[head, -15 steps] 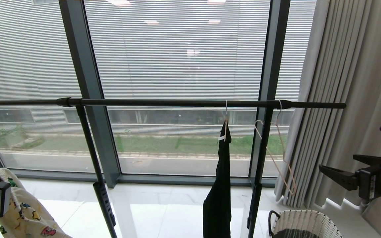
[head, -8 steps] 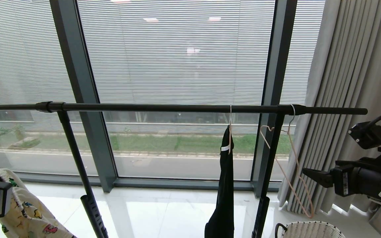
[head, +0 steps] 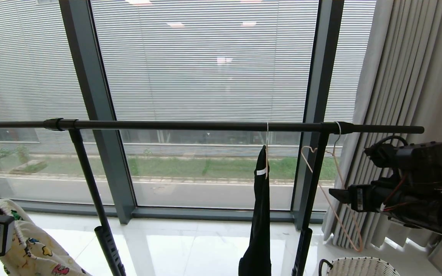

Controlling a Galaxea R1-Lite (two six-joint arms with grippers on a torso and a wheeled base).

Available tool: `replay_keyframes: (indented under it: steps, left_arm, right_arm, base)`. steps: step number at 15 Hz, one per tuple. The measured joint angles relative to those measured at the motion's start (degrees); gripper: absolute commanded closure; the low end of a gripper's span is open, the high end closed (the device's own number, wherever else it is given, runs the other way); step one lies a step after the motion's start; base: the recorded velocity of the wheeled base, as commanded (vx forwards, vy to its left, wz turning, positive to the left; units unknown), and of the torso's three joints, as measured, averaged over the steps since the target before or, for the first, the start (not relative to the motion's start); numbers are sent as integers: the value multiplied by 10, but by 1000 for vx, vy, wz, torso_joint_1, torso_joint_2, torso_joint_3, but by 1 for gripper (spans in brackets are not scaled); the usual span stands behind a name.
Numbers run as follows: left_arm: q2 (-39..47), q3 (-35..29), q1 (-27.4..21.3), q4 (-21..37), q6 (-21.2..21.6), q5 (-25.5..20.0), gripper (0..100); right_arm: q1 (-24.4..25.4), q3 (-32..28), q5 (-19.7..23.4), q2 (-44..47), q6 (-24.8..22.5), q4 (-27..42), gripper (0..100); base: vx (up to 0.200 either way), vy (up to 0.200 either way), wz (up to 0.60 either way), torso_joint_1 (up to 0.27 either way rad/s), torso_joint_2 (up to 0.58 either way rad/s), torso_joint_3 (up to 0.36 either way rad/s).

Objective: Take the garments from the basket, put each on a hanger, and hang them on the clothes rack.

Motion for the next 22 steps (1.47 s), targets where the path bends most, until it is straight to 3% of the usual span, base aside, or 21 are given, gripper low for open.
replay_keyframes:
  steps: [2, 7, 18, 19, 22]
  left_arm:
    - [0, 3, 0, 0, 0, 0, 100]
    - [2, 7, 0, 0, 0, 0, 100]
    - [2, 14, -2, 0, 0, 0, 100]
    - [2, 14, -2, 0, 0, 0, 100]
    - [1, 14, -3, -1, 0, 0, 100]
  right_arm:
    - [7, -10, -34, 42, 3, -9, 0]
    - [-6, -15, -36, 111, 2, -70, 0]
    - [-13, -38, -30, 166, -4, -103, 0]
    - [-13, -38, -30, 167, -4, -104, 100]
    - [-12, -38, -31, 170, -4, -105, 100]
  base:
    - [0, 0, 0, 0, 0, 0]
    - [0, 0, 0, 0, 0, 0]
    - [0, 0, 0, 0, 0, 0]
    - [0, 0, 0, 0, 0, 0]
    - [0, 0, 0, 0, 0, 0]
